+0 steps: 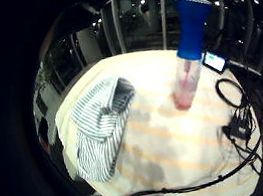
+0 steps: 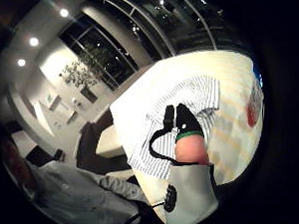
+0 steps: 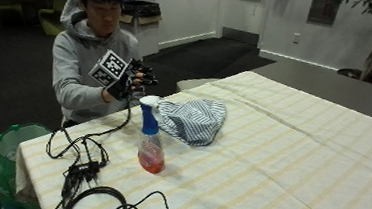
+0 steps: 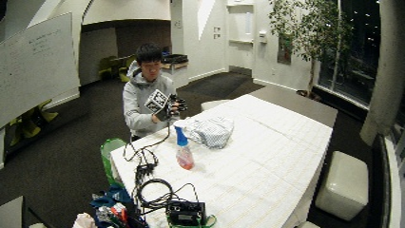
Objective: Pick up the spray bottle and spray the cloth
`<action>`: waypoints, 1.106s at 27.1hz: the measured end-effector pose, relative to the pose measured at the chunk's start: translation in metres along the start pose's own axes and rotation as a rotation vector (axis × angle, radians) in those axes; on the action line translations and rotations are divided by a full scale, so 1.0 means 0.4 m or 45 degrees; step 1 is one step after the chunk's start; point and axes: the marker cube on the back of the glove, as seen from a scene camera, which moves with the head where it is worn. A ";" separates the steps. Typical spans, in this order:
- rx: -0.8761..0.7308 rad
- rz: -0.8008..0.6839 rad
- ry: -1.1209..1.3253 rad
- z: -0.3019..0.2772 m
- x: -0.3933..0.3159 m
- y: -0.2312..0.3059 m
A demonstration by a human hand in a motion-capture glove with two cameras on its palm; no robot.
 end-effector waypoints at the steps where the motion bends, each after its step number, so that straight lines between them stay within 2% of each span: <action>1: 0.032 0.032 -0.011 -0.005 0.012 -0.002; 7: 0.164 0.232 -0.093 -0.022 0.077 -0.023; 17: 0.244 0.625 -0.323 -0.005 0.207 -0.097; 23: 0.259 0.693 -0.341 0.019 0.282 -0.131; 27: 0.286 0.622 -0.354 0.042 0.342 -0.153; 30: 0.367 0.783 -0.427 0.065 0.367 -0.181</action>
